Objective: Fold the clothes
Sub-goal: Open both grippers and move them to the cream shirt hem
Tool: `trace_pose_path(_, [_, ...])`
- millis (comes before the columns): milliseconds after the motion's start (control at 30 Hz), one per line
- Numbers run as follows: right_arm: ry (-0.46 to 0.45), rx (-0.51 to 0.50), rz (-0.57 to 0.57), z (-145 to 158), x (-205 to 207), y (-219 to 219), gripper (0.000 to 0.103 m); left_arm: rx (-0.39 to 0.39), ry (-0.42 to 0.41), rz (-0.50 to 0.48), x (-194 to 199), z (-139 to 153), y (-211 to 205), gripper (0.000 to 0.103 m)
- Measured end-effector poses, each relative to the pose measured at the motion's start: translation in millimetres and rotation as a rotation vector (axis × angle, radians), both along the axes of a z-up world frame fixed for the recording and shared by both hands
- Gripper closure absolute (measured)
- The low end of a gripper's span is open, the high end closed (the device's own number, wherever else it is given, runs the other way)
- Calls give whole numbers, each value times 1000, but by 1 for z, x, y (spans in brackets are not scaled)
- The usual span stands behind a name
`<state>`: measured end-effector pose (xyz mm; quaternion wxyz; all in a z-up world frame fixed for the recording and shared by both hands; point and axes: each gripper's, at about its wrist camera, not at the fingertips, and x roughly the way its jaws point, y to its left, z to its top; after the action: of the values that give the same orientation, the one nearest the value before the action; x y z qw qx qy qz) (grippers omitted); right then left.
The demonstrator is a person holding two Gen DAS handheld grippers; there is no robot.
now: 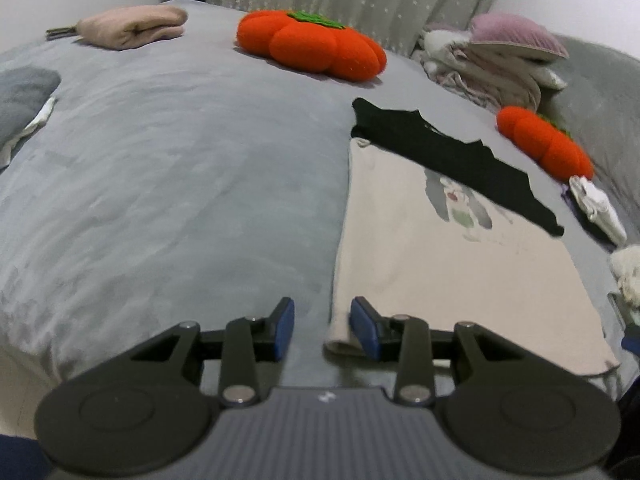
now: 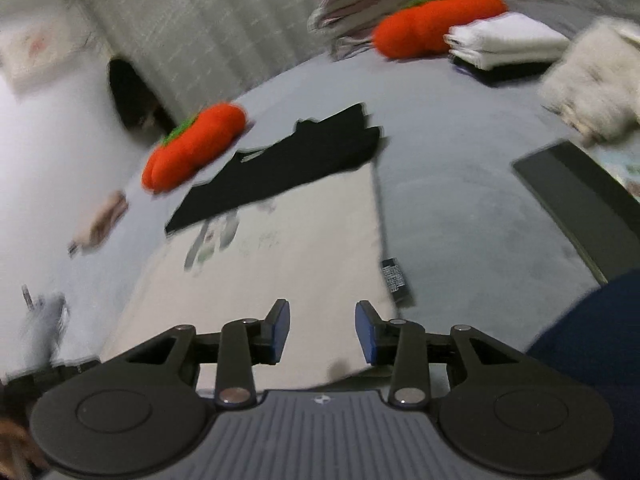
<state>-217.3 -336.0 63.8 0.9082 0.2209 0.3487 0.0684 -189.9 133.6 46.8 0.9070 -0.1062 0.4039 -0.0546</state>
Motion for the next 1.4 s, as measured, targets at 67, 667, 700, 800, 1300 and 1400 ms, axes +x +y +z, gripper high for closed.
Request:
trace_pose_path(67, [1,5,1,2,0,-2,67,-14,-5,9,-2,1,3,70])
trace_pose_path(667, [64,-131,-6,-5,-9,-5,70,-102,-23,17,-18,5,19,70])
trace_pose_path(700, [74,-136,7,-5,-12,-6,70,-107,-25,13,-21,5,20,70])
trace_pose_path(800, [107,-164,26,-9,-17,-8,70,-97,-14,10,-26,4,21,70])
trace_pose_path(1300, [94,-218,47,-24,-13,2,71,69,-1,-170,-35,-3,-14,64])
trace_pose_path(1400, [76,-169,13,-23,-10,-3,75,89,-10,-170,-31,-4,-17,64])
